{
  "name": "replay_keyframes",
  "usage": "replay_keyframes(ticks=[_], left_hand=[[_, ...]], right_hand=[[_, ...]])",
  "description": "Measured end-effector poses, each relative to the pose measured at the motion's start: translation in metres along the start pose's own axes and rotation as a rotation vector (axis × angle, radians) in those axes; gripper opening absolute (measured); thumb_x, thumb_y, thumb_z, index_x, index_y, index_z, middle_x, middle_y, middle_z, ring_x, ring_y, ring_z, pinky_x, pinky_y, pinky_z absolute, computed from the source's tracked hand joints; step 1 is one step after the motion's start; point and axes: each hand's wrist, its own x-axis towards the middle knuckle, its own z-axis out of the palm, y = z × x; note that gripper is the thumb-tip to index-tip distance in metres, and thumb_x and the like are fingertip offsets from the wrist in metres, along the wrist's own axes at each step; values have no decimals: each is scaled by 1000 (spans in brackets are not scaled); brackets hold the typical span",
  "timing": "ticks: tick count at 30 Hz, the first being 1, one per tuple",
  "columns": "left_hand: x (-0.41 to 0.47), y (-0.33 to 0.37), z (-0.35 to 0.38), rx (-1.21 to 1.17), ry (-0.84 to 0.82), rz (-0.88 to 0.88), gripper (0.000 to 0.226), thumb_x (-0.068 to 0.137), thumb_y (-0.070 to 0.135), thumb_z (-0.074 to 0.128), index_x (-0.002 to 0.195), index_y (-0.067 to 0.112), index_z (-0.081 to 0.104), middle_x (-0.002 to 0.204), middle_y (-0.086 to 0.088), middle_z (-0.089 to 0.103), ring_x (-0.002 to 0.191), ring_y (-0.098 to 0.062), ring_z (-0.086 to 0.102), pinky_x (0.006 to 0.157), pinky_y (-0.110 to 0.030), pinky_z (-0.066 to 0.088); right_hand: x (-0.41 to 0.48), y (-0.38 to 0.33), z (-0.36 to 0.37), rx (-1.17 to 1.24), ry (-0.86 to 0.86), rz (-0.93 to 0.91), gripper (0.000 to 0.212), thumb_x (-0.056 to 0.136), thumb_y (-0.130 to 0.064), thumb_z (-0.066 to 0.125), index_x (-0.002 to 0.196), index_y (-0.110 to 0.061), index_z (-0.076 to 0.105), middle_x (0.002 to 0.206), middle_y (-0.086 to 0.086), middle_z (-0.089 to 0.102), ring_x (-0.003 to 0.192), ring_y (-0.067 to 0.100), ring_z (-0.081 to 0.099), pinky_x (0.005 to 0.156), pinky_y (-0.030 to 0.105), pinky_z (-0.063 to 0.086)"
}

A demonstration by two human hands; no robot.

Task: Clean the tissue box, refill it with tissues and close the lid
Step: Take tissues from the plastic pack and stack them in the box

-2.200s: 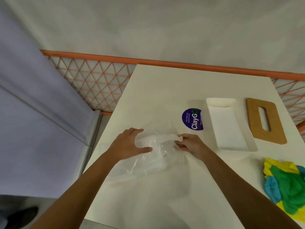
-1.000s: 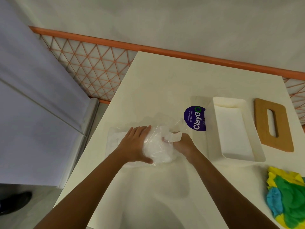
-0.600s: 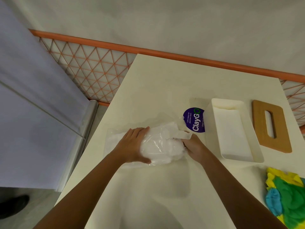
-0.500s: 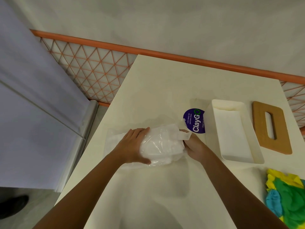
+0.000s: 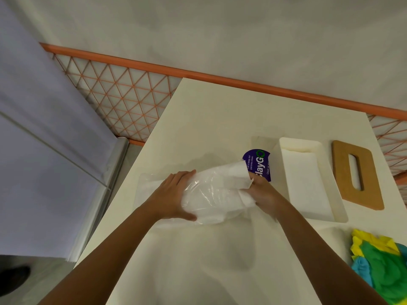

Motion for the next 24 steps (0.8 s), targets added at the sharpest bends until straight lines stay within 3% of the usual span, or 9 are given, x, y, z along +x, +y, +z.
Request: replay_keyframes(ticks=[3,6,11,14,17,19,21,24], left_hand=[[-2,-1,-2,-3,-3,-7,122,54,54,81,148,26,9,146,11,22,133,-11,25,108,-23,25],[-3,-4,-3,0,-6,-17,119,55,56,81,148,26,11,147,11,23,134,-11,25,108,-23,24],[-3,-5,-4,31,-92,-47,117,58,61,77,148,25,12,151,10,21,139,-13,19,114,-27,20],[-2,0,-11,67,-186,-45,140,34,87,57,149,25,7,156,7,5,145,-15,0,117,-31,-1],[0,14,-23,8,-199,-109,149,23,95,41,149,27,0,157,9,-6,145,-19,-10,117,-38,-4],[7,27,-29,-138,-150,-150,139,34,94,45,149,28,2,156,12,-1,146,-22,-6,119,-43,3],[17,42,-34,-318,-86,-163,120,53,89,47,149,29,9,154,14,8,146,-22,5,118,-44,14],[35,71,-40,-539,-4,-152,81,83,61,51,148,26,18,151,9,18,141,-16,23,110,-30,24]], right_hand=[[-2,-4,-4,-51,63,-39,32,86,1,56,113,-15,63,112,4,66,105,22,61,89,37,52],[-7,-14,-14,-39,159,-58,21,87,-9,59,107,-15,63,101,2,66,94,20,60,79,28,49],[-19,-20,-35,-52,173,-56,27,89,-15,59,116,-14,60,108,6,64,97,22,60,84,31,48],[-27,-25,-52,-31,249,-65,29,87,-19,61,117,-16,59,111,5,63,100,24,59,92,36,47],[-38,-35,-68,-4,300,-93,30,86,-19,62,116,-17,59,108,2,62,96,20,59,87,33,48],[-47,-41,-77,-4,321,-119,25,86,-19,62,111,-20,61,104,0,63,89,16,60,78,28,48],[-57,-47,-87,0,358,-142,23,85,-19,63,108,-21,63,104,2,65,90,18,61,81,31,48],[-74,-57,-103,28,427,-175,18,84,-18,64,102,-22,64,96,0,66,87,18,61,83,34,48]])
